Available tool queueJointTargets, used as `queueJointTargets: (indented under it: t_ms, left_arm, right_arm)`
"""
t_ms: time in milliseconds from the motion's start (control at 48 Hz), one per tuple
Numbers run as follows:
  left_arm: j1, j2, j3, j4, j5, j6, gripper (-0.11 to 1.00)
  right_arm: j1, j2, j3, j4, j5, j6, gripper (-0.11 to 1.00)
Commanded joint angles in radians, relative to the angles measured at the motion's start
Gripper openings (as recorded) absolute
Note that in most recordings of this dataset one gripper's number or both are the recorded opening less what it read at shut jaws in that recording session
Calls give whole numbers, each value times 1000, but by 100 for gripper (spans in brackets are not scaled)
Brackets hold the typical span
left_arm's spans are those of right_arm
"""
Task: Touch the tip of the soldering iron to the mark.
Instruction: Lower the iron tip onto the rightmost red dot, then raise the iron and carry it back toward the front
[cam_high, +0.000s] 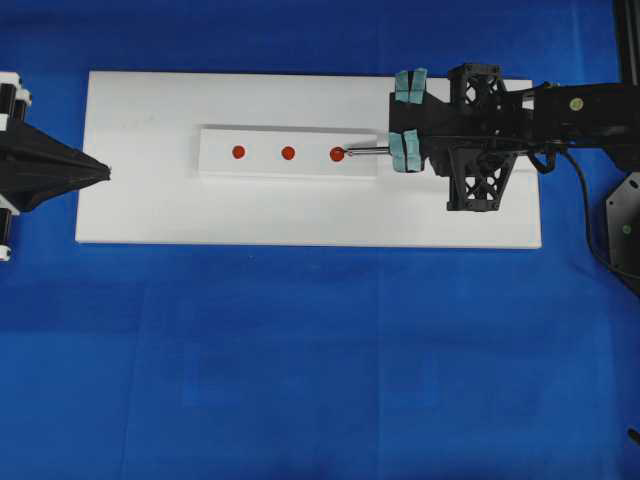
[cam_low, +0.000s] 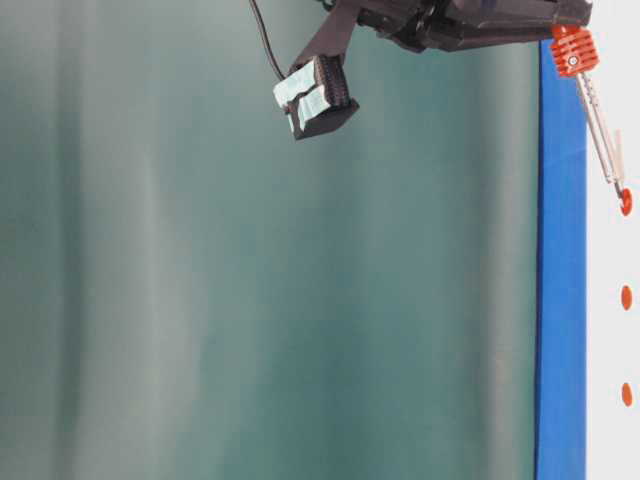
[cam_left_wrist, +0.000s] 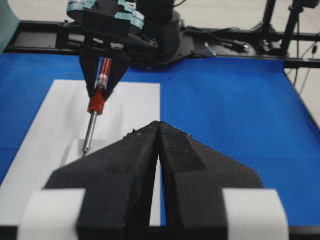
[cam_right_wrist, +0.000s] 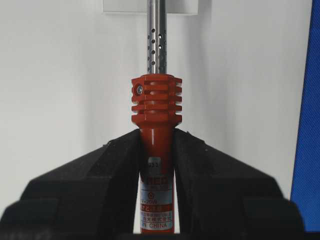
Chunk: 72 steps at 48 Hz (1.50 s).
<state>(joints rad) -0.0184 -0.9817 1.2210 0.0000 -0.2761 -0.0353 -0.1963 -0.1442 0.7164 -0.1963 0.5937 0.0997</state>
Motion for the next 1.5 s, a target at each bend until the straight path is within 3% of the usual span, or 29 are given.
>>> queueJointTargets:
  t_ms: [0,1125,1479]
  left_arm:
    - [-2,3,-11,2,-5,3,0]
    - [-2,3,-12,2,-5,2,0]
    - [-2,-9,-14,2,-5,2,0]
  right_arm:
    - [-2,-8,-9,-2,-3,0,6]
    - [-2,-8,-17,-2,0,0,6]
    - [-2,-109,-110,-15,133,-5,6]
